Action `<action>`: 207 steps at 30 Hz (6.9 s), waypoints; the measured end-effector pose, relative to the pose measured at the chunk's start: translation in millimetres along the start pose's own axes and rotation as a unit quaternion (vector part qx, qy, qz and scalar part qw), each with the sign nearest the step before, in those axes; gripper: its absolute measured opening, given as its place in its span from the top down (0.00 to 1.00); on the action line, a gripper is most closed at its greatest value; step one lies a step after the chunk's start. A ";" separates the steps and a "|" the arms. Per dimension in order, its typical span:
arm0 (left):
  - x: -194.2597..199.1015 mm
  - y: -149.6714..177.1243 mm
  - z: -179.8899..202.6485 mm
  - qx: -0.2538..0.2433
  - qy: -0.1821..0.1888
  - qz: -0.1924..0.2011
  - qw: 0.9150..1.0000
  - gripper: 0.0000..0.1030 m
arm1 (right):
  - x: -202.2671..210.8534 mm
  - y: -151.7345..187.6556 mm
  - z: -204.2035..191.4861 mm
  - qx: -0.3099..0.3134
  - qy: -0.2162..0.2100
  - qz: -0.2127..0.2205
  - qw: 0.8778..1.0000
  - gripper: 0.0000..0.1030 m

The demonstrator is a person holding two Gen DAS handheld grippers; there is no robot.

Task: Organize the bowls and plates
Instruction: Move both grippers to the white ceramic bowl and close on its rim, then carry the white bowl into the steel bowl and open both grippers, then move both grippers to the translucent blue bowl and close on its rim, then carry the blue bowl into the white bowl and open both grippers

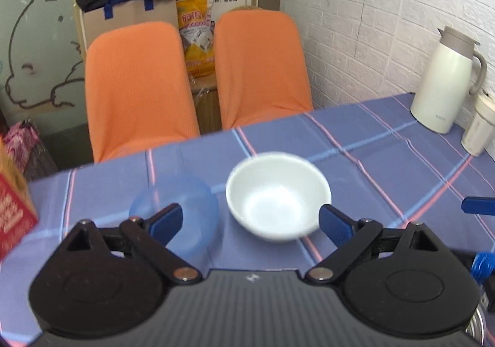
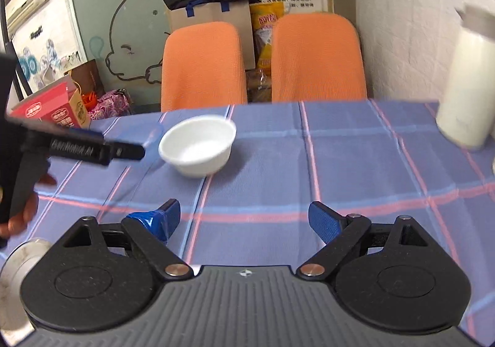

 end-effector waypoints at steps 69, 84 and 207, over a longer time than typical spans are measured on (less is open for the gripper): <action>-17.3 -5.2 102.3 -0.054 0.130 -0.055 0.989 0.36 | -43.5 -25.8 -41.4 0.195 -0.039 0.011 0.980 0.26; 71.1 98.8 179.1 -0.062 0.151 -0.067 0.984 0.36 | 78.9 66.2 -49.2 0.142 -0.004 0.015 0.990 0.25; 0.3 47.4 -55.0 0.077 0.067 -0.040 0.994 0.56 | -82.9 -14.4 -167.1 0.227 -0.101 0.013 0.968 0.30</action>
Point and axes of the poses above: each gripper's, at about its wrist camera, not at the fingertips, and x roughly against the way its jaws point, z to its right, y to its underside, the point moved 9 cm from there along -x, roughly the way its jaws point, and after that the axes turned 7 degrees about -x, right-handed, at the moved point
